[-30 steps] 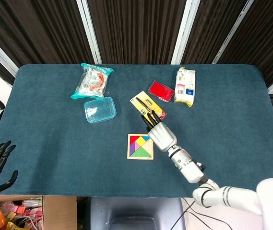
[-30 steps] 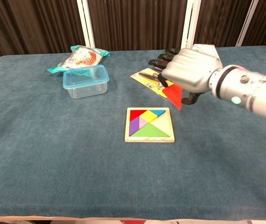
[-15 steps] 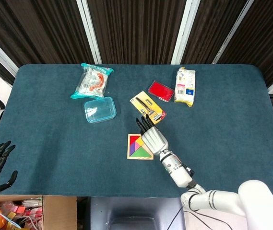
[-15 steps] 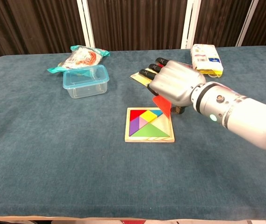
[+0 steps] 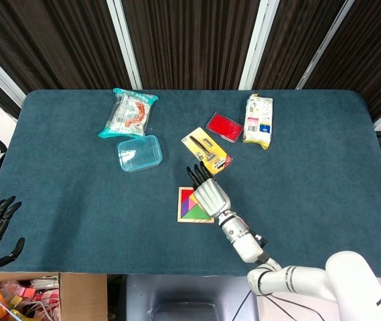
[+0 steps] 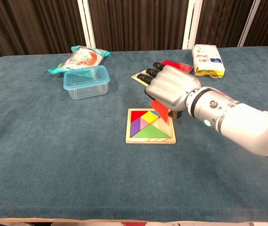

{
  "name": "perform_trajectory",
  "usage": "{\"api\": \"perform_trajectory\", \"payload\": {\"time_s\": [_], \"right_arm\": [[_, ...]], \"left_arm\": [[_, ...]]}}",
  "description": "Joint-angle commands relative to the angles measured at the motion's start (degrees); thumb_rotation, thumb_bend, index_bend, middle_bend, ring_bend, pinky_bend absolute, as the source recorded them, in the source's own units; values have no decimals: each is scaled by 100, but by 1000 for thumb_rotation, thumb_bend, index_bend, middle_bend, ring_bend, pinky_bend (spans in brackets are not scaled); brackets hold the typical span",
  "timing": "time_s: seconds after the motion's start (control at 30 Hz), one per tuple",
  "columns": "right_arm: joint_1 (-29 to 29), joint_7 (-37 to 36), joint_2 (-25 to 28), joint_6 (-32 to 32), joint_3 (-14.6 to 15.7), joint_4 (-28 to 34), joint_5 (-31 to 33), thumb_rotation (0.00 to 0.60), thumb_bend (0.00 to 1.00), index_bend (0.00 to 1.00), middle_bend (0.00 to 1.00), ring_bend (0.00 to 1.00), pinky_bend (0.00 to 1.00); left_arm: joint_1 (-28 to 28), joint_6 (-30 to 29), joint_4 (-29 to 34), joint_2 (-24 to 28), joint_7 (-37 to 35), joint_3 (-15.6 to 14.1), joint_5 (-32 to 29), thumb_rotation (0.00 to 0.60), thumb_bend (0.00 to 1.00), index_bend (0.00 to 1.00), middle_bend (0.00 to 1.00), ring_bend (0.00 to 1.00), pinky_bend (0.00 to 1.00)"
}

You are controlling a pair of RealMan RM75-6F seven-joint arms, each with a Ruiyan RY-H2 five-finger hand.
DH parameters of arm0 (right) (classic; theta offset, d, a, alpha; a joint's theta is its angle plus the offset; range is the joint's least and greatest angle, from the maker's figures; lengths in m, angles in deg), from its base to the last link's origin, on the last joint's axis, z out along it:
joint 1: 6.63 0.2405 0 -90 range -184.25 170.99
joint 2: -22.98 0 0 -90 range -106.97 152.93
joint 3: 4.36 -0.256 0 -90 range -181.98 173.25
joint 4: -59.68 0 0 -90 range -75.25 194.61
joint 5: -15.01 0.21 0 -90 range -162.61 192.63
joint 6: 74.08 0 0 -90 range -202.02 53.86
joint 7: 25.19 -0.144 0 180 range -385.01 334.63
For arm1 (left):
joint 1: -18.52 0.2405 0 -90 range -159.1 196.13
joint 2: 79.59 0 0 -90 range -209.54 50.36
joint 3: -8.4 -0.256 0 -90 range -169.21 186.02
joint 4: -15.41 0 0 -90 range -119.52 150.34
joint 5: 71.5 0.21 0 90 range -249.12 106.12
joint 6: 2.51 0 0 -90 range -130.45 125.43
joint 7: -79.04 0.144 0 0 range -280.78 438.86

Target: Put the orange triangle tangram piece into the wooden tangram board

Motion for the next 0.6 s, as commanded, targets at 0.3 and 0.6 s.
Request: {"api": "perform_trajectory", "payload": {"time_s": [0.3,0.6], "right_arm": [[-12,93,-87,15,140,27,39,600,462,589,10,0,0],[-36,134,-131,81,222,66,14,600,462,581,10,0,0]], "left_arm": [[13,-47,0,6,-27,-13,38,600,459,0,7,21,97],[15,-55,-23,7,-56,-12,35,600,458,0,8,21,97]]}}
